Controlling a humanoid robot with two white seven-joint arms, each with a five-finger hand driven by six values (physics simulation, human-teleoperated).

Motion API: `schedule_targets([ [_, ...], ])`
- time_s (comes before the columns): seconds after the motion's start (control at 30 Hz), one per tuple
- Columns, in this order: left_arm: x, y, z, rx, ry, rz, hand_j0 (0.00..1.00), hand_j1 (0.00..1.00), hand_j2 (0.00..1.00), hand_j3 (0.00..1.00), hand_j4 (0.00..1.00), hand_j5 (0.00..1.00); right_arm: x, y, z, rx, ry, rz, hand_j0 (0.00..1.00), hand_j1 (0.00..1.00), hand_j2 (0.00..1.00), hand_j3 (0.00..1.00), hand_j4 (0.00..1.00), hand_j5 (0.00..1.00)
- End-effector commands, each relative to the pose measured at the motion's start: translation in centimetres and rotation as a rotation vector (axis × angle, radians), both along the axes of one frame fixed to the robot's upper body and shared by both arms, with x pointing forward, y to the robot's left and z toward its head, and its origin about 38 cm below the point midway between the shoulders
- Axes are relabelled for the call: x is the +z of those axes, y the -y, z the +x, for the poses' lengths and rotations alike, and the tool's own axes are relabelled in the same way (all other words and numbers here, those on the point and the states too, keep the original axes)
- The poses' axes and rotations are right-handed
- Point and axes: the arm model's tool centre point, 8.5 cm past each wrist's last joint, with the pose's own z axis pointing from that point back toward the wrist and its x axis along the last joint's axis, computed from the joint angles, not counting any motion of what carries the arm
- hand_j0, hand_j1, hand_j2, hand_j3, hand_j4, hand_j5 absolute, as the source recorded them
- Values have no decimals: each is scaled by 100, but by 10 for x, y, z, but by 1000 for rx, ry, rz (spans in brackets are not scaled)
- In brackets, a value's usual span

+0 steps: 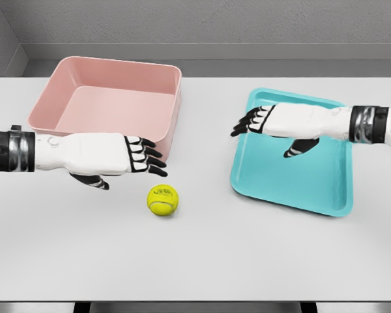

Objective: Put the tennis from the blue tray into the pink basket with both arms

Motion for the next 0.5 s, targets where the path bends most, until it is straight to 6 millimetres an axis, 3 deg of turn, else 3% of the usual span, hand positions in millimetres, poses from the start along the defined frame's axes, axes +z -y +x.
schedule_targets([
  [0.0,-2,31,0,-65,9,-45,100,100,100,100,100,100,29,26,7,-85,115,128,100,100,100,100,100,100],
  [0.1,-3,62,-3,-134,18,-80,100,100,100,100,100,100,34,45,16,-171,189,260,100,100,100,100,100,100],
  [0.2,-13,74,-9,-171,-8,-64,100,100,100,100,100,100,28,60,17,-207,181,244,100,100,100,100,100,100],
  [0.47,-13,40,-5,-110,-85,65,100,100,100,100,100,100,32,58,17,-199,189,242,100,100,100,100,100,100],
])
